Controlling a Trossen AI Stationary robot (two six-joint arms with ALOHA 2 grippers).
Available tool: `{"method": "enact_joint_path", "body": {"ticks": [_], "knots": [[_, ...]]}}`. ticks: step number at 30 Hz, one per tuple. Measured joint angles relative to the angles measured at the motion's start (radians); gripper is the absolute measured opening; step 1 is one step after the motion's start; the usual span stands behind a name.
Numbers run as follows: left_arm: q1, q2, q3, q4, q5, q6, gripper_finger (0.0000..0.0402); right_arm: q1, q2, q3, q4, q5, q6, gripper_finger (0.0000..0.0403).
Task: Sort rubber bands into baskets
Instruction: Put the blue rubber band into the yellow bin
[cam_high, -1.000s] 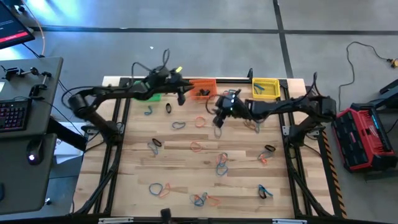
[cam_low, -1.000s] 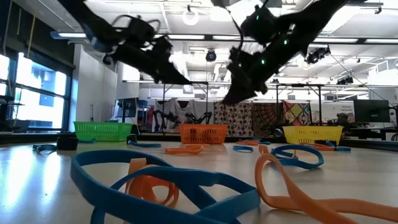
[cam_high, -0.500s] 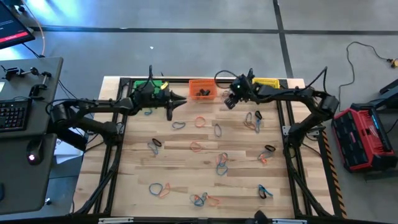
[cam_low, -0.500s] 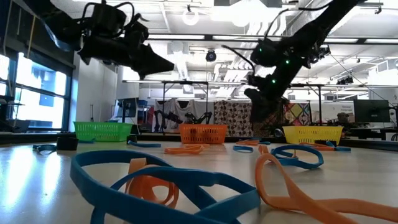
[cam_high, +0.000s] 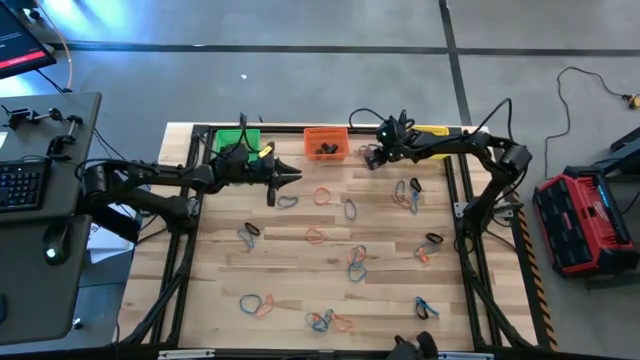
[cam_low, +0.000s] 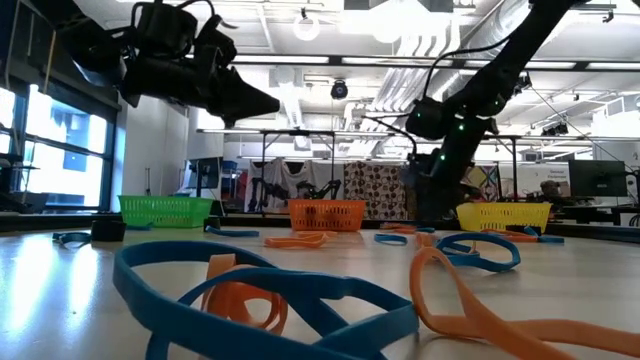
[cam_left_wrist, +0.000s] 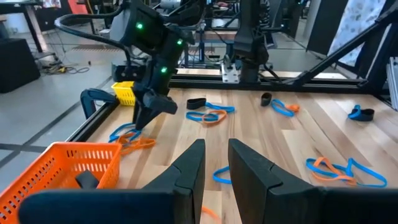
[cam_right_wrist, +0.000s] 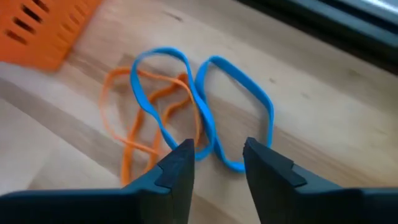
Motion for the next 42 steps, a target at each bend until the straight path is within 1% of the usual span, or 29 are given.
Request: {"method": "enact_joint_path", "body": {"ticks": [3,8,10,13,15,21,24,26,28,34,35,42], "knots": [[-0.002,0.000,0.000,0.000,-0.001,0.003,0.0060,0.000,0.000,0.000,0.029,0.000,0.000,0.0094],[-0.002,0.000,0.000,-0.001,-0.001,0.004,0.0060,-0.006,0.000,0.000,0.039,-0.023,-0.009,0.0025],[-0.002,0.000,0.000,-0.001,-0.003,0.004,0.0060,-0.006,0.000,0.000,0.039,-0.025,-0.011,0.0007],[-0.002,0.000,0.000,-0.001,-0.003,0.004,0.0060,-0.005,0.000,0.000,0.039,-0.025,0.005,0.0011],[-0.002,0.000,0.000,-0.001,-0.003,0.004,0.0060,-0.006,0.001,0.000,0.039,-0.025,0.023,0.0026],[-0.002,0.000,0.000,-0.002,-0.003,0.002,0.0060,-0.006,0.002,0.000,0.039,-0.022,0.042,0.0088],[-0.002,0.000,0.000,-0.003,-0.003,0.002,0.0060,-0.011,0.014,0.000,0.046,-0.021,0.049,0.0099],[-0.002,0.000,0.000,-0.003,-0.003,0.002,0.0060,-0.014,0.027,0.000,0.055,-0.015,0.051,0.0096],[-0.002,0.000,0.000,-0.007,-0.002,0.001,0.0060,-0.018,0.042,0.000,0.067,-0.015,0.044,0.0084],[-0.012,0.000,0.000,-0.009,-0.002,-0.006,0.0060,-0.019,0.038,0.000,0.076,-0.010,0.036,0.0013],[-0.014,0.000,0.000,-0.009,-0.002,-0.006,0.0060,-0.019,0.032,0.000,0.077,-0.009,0.035,0.0007],[-0.014,0.000,0.000,-0.010,0.000,-0.006,0.0060,-0.018,-0.023,0.000,0.069,-0.010,0.040,0.0012]]}}
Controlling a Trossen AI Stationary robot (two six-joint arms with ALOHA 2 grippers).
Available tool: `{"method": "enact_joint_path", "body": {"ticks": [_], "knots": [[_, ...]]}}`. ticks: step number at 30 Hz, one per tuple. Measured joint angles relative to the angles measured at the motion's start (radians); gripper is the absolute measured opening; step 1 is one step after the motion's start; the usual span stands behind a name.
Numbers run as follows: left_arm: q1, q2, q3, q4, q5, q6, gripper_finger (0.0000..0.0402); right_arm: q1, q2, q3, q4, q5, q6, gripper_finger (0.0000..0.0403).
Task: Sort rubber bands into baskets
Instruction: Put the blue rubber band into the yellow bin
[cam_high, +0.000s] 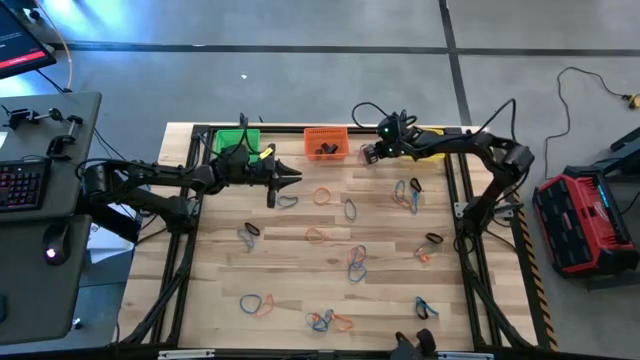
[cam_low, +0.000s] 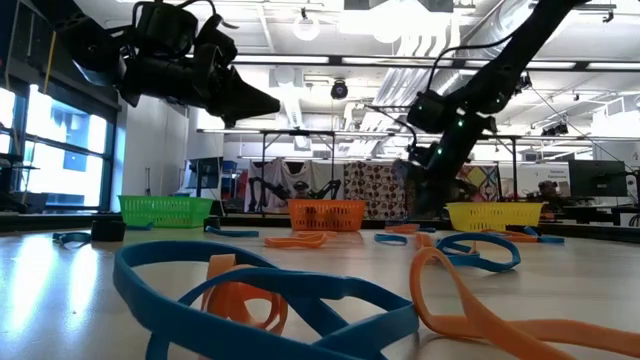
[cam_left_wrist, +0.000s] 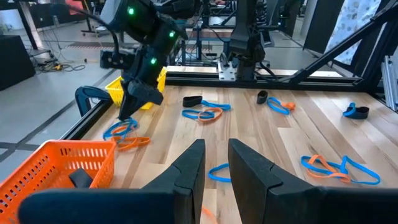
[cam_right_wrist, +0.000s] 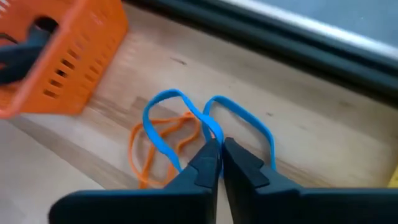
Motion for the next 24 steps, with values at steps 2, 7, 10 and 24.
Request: {"method": "enact_joint_path", "body": {"ticks": [2,7,10,24], "knots": [[0.000,0.000,0.000,0.000,0.000,0.000,0.0060,0.000,-0.019,0.000,-0.002,0.000,-0.003,0.0008],[0.000,0.000,0.000,-0.003,0.000,0.000,0.0060,0.008,-0.061,0.000,-0.009,0.001,-0.013,0.0003],[0.000,0.000,0.000,-0.004,0.000,0.000,0.0060,0.036,-0.096,0.000,-0.017,0.045,-0.050,0.0002],[0.000,0.000,0.000,-0.006,0.000,0.000,0.0060,0.089,-0.386,0.000,-0.363,0.608,-0.057,0.0002]]}}
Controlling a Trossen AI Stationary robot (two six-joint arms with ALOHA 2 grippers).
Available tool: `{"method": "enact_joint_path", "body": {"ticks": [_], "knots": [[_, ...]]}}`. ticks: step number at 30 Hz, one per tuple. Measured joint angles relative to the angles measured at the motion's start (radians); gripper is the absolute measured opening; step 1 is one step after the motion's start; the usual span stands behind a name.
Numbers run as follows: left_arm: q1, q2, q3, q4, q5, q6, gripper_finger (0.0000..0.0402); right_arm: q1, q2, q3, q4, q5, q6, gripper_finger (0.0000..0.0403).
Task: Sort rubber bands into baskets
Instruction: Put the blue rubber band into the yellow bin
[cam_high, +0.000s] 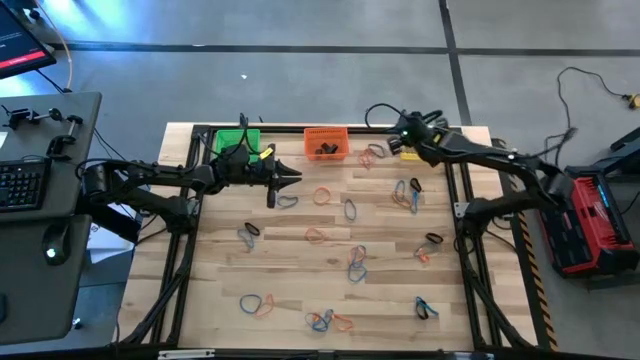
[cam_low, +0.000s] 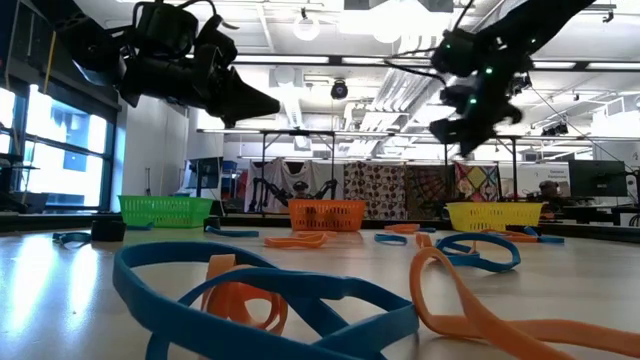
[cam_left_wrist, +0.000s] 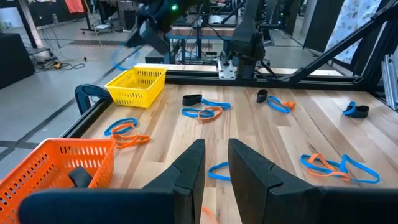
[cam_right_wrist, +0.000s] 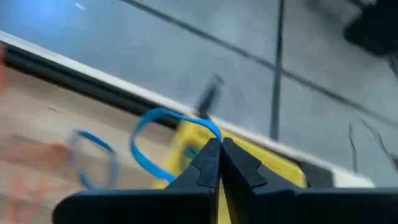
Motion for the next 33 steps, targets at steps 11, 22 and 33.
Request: {"method": "enact_joint_path", "body": {"ticks": [11,22,33], "knots": [[0.000,0.000,0.000,-0.001,0.001,-0.014,0.0060,-0.150,-0.012,-0.079,-0.102,-0.094,0.124,0.0002],[0.000,0.000,0.001,-0.002,0.001,-0.016,0.0060,-0.240,-0.011,-0.211,0.113,-0.193,0.145,0.0004],[0.000,0.000,0.001,-0.002,0.002,-0.017,0.0060,-0.243,-0.011,-0.210,0.124,-0.221,0.139,0.0105]]}}
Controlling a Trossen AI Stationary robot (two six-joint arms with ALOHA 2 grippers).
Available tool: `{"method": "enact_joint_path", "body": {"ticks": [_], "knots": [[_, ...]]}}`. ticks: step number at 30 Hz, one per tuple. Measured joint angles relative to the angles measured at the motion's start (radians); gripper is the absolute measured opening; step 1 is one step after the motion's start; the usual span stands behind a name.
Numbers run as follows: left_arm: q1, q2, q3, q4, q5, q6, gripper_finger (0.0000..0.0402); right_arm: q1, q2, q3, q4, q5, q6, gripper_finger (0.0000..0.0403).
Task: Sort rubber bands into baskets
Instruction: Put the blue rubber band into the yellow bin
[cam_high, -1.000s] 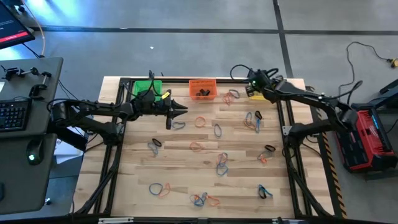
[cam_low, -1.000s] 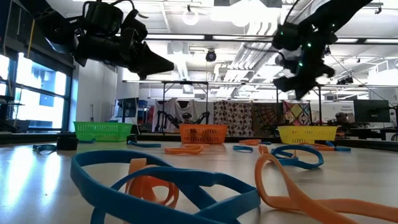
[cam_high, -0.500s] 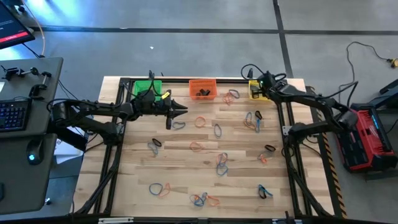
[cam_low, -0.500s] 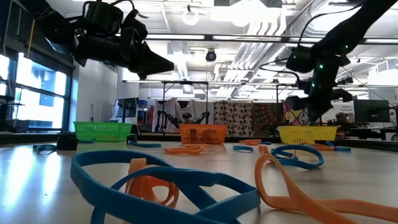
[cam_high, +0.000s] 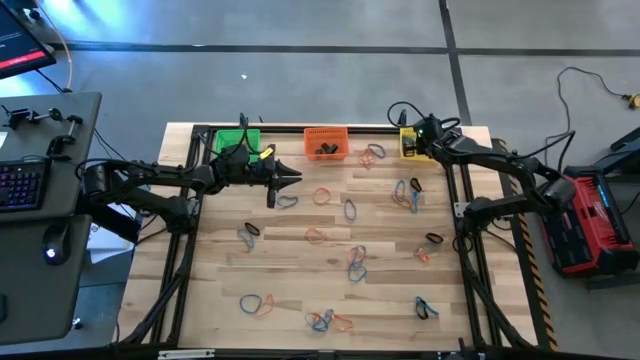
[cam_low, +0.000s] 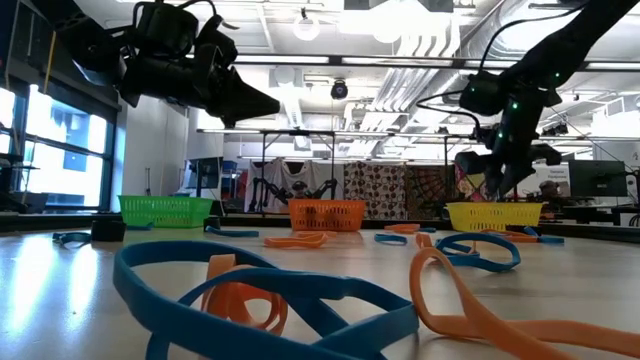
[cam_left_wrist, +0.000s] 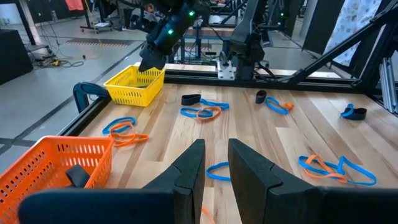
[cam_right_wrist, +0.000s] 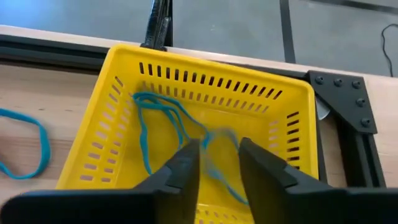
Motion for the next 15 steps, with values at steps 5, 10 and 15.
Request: {"method": "enact_joint_path", "body": {"ticks": [5,10,15], "knots": [[0.000,0.000,0.000,0.000,0.000,0.000,0.0060,0.009,-0.002,0.090,-0.076,0.000,-0.029,0.0143],[0.000,0.000,0.000,0.000,0.000,0.001,0.0060,0.117,-0.003,0.212,-0.194,-0.059,-0.067,0.0146],[0.000,0.000,0.000,-0.012,0.001,0.001,0.0060,0.286,-0.003,0.231,-0.223,-0.139,-0.069,0.0134]]}}
